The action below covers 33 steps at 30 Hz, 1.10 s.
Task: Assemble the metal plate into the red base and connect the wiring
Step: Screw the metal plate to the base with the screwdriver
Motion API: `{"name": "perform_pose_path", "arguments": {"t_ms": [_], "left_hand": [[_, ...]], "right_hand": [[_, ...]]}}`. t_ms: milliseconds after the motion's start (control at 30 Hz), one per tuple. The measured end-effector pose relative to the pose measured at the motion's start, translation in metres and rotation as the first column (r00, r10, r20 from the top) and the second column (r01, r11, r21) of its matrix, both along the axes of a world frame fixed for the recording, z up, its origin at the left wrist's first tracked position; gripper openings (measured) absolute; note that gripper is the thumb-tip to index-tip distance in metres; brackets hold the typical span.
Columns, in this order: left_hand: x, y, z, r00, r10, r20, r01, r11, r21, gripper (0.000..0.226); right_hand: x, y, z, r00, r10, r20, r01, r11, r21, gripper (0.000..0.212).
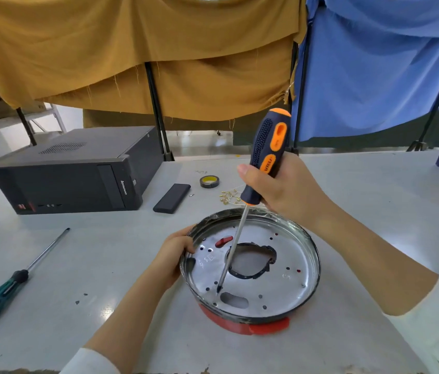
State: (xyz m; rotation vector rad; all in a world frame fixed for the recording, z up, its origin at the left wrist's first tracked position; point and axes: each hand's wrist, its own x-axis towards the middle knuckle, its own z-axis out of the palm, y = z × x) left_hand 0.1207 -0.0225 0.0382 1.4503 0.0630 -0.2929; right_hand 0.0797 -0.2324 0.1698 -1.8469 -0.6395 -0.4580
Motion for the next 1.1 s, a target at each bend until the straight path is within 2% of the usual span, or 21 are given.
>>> {"name": "perform_pose_path", "arguments": {"t_ms": [100,167,233,333,700,900,1100], "left_hand": [[0.007,-0.002,-0.003,0.999,-0.034,0.002,0.034,0.999,-0.034,0.065],[0.008,-0.004,-0.006,0.998,-0.068,0.004,0.068,0.991,-0.115,0.064],[0.008,-0.006,-0.010,0.994,-0.109,0.019,0.110,0.966,-0.236,0.058],[0.009,-0.008,-0.017,0.994,-0.099,0.043,0.108,0.938,-0.330,0.042],[0.012,-0.010,-0.023,0.995,-0.069,0.072,0.090,0.933,-0.348,0.031],[0.011,-0.010,-0.023,0.997,-0.057,0.056,0.073,0.937,-0.341,0.034],[0.010,-0.010,-0.021,0.998,-0.034,0.054,0.050,0.941,-0.334,0.038]], "right_hand": [[0.001,0.007,0.003,1.000,0.015,0.014,-0.015,0.998,-0.053,0.038],[0.001,0.011,0.003,0.999,0.033,0.017,-0.032,0.997,-0.072,0.038],[0.001,0.016,0.002,0.998,0.057,0.022,-0.055,0.995,-0.077,0.039],[0.000,0.021,0.000,0.996,0.088,0.021,-0.087,0.994,-0.065,0.036],[0.002,0.025,-0.003,0.988,0.156,-0.007,-0.156,0.986,-0.067,0.035],[-0.001,0.026,0.004,0.990,0.138,-0.008,-0.137,0.972,-0.190,0.032],[-0.003,0.027,0.007,0.990,0.138,0.018,-0.131,0.965,-0.228,0.035]]}}
